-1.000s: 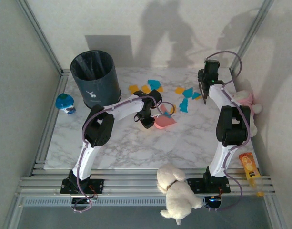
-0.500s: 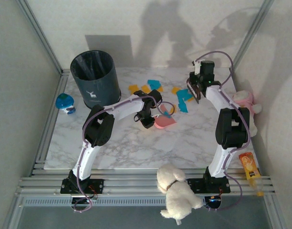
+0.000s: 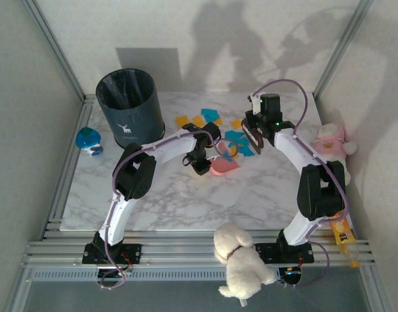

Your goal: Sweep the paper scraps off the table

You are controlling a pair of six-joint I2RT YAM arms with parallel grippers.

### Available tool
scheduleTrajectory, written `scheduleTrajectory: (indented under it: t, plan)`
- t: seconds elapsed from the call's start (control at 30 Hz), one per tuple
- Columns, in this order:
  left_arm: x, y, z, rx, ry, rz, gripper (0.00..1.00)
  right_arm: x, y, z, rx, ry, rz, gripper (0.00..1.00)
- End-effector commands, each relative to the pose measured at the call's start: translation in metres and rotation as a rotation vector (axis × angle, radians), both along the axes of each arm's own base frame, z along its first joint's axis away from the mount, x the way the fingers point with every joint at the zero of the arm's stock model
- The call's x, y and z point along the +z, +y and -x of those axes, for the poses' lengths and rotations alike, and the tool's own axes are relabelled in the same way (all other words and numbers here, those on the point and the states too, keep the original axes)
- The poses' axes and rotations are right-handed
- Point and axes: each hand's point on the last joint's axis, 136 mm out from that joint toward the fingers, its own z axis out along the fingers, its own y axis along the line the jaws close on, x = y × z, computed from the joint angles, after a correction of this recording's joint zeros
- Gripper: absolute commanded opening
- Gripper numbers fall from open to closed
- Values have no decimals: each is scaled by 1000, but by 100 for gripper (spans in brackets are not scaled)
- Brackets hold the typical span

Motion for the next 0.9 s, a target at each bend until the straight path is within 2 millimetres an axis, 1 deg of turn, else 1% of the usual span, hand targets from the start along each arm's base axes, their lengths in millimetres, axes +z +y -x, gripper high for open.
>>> scheduleTrajectory:
  t: [0.0,0.2,0.33,0.53,0.87]
  plan:
    - [-6,10,5,27,44,-49,0,-17,1,26,-21,90,15,0]
    - [-7,9,10,27,58,-47,0,-9,10,46,-18,88,-10,0]
    - [-7,9,10,27,58,-44,0,-8,16,57,-11,101,-28,0]
    - [-7,9,12,25,59,-48,0,-6,24,67,1,108,-42,0]
    - [-8,11,11,32,56,-61,0,10,37,78,24,81,-56,0]
